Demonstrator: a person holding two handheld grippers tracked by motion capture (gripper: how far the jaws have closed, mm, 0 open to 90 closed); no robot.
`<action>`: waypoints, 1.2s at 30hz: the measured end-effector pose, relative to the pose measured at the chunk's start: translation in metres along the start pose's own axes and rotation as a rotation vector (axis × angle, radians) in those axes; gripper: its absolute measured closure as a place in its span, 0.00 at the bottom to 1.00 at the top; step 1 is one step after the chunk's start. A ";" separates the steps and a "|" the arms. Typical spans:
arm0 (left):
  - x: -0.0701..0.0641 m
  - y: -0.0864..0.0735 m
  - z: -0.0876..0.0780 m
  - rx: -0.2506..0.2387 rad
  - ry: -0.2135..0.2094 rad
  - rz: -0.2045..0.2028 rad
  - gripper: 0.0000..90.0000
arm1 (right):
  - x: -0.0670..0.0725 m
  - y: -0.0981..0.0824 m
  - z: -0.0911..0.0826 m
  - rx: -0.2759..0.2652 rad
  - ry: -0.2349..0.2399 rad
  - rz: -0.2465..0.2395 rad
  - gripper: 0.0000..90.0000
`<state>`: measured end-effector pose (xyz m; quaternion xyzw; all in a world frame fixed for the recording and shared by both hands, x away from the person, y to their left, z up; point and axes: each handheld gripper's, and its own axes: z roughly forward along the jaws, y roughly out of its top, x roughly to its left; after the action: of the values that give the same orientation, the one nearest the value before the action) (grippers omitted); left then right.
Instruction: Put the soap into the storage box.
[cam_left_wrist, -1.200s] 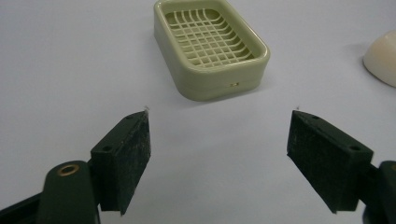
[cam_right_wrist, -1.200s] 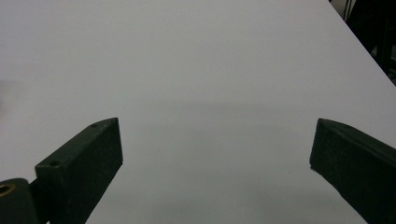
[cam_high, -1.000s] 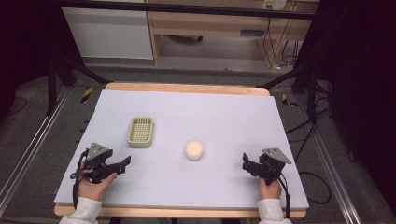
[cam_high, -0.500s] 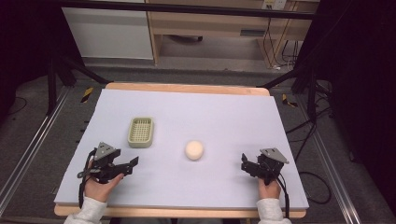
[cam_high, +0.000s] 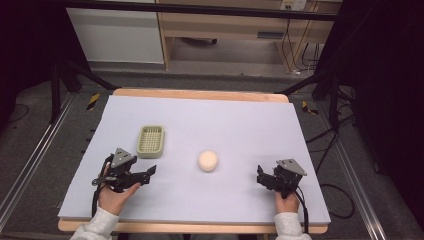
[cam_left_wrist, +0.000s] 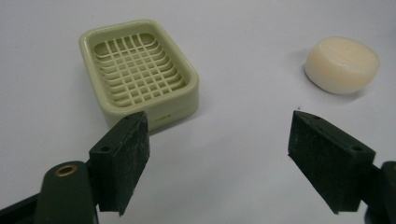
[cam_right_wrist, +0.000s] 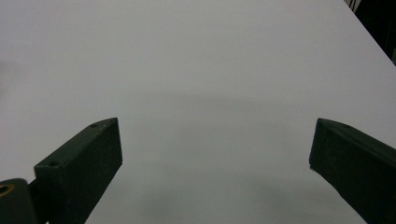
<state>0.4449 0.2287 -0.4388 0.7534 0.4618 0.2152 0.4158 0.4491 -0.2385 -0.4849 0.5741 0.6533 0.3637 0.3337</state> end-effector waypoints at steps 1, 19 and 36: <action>-0.001 0.001 0.001 0.003 0.000 0.010 0.23 | 0.000 0.000 0.000 0.000 -0.002 0.000 0.03; -0.017 0.023 0.014 -0.008 -0.031 0.030 0.22 | 0.002 -0.001 0.001 0.004 -0.002 -0.027 0.03; -0.037 0.037 0.030 -0.001 -0.069 0.050 0.21 | 0.001 -0.001 0.001 0.005 0.000 -0.030 0.03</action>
<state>0.4677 0.1751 -0.4231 0.7715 0.4280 0.1998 0.4263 0.4499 -0.2371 -0.4862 0.5652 0.6627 0.3570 0.3374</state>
